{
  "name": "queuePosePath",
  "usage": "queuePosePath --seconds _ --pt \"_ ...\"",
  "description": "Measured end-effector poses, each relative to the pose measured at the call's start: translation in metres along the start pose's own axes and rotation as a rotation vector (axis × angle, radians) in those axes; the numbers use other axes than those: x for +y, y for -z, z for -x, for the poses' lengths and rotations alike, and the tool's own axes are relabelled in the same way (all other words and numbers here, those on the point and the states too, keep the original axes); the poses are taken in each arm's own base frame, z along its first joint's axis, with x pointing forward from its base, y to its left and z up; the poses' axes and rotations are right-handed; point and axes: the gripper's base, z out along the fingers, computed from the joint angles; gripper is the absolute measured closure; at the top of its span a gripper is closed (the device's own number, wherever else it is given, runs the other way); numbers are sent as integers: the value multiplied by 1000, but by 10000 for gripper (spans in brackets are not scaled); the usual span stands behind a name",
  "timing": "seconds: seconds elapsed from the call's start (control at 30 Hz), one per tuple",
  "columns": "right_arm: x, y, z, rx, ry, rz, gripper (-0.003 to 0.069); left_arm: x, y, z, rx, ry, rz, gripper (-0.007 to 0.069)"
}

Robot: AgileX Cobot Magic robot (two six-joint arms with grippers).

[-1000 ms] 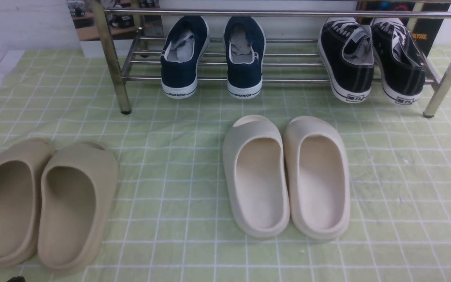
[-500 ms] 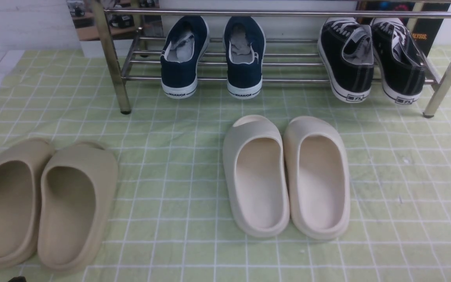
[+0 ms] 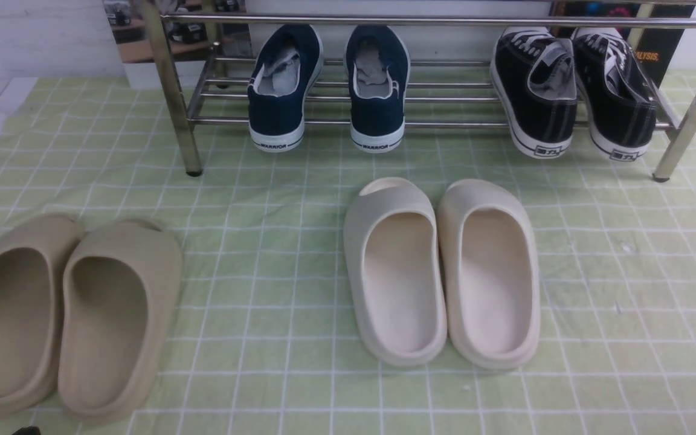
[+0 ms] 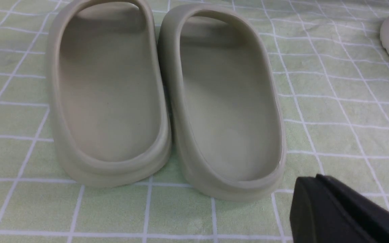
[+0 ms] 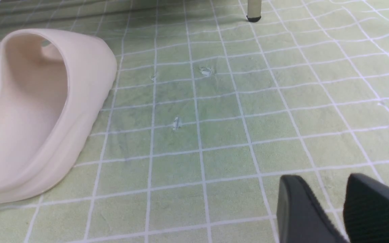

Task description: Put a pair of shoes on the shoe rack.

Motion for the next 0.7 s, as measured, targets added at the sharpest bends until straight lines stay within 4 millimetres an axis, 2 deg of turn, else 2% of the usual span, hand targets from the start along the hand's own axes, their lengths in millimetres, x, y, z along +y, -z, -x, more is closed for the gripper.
queuePosePath --seconds 0.7 --pt "0 0 0 0 0 0 419 0 0 0 0 0 0 625"
